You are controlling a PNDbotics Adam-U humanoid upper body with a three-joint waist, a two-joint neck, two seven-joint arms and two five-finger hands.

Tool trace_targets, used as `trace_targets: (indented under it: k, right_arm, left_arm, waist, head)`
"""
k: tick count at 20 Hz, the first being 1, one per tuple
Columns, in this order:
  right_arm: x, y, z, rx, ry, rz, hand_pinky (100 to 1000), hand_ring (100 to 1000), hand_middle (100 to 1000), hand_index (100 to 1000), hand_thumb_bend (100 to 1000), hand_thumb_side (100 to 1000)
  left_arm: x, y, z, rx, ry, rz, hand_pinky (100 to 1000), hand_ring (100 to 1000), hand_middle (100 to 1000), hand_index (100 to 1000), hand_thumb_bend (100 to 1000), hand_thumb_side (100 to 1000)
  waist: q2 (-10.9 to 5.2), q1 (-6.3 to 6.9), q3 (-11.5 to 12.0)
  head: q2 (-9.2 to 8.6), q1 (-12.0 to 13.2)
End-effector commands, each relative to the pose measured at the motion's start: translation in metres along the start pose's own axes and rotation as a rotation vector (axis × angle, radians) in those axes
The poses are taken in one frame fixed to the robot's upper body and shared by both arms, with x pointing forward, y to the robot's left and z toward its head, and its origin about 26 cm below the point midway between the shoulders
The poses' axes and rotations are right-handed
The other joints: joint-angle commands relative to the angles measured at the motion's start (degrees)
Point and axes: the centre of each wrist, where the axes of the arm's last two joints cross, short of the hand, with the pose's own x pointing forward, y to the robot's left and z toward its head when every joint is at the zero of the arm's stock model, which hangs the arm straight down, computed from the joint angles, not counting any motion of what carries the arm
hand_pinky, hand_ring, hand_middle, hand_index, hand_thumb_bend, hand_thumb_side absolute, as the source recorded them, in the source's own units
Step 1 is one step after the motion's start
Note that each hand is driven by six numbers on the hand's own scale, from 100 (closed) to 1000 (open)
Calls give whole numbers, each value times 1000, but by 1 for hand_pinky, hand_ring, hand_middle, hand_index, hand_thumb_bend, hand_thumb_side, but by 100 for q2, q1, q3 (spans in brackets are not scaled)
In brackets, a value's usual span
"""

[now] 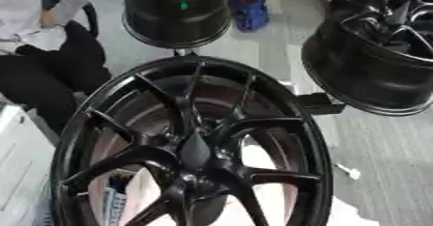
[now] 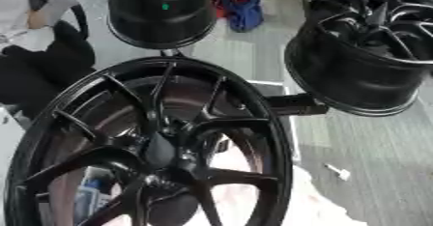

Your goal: Pull the pin out of the wheel hub.

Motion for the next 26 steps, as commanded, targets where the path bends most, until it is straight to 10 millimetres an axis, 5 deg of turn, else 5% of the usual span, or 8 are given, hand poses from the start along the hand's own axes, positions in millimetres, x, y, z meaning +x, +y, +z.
trace_targets:
  k: [1,5,9,15,26]
  right_arm:
    - [3,-10,-4,-206,123,76,901,940,886,891,100,293]
    - [4,-11,-4,-230,126,63,885,926,861,879,100,272]
    - [8,-13,-6,-288,120,43,820,835,732,839,100,115]
    - [19,-11,-7,-383,75,28,786,795,675,797,100,294]
    - [26,-9,-7,-395,10,-1,774,776,637,768,100,309]
  left_arm:
    - [7,3,-4,8,-34,-8,636,527,532,694,156,364]
    - [7,3,-4,7,-33,-9,636,527,532,694,157,366]
    - [7,3,-4,9,-34,-9,636,527,531,693,157,366]
    - [7,3,-4,9,-35,-7,636,526,531,693,157,364]
    - [7,3,-4,10,-37,-5,637,526,531,693,159,361]
  waist:
    - [-65,25,-5]
    - [-49,22,-4]
    - [-41,23,13]
    - [-43,33,30]
    - [-56,51,30]
  head:
    - [-50,10]
    - [-49,26]
    - [-60,44]
    - [-53,41]
    - [-88,47]
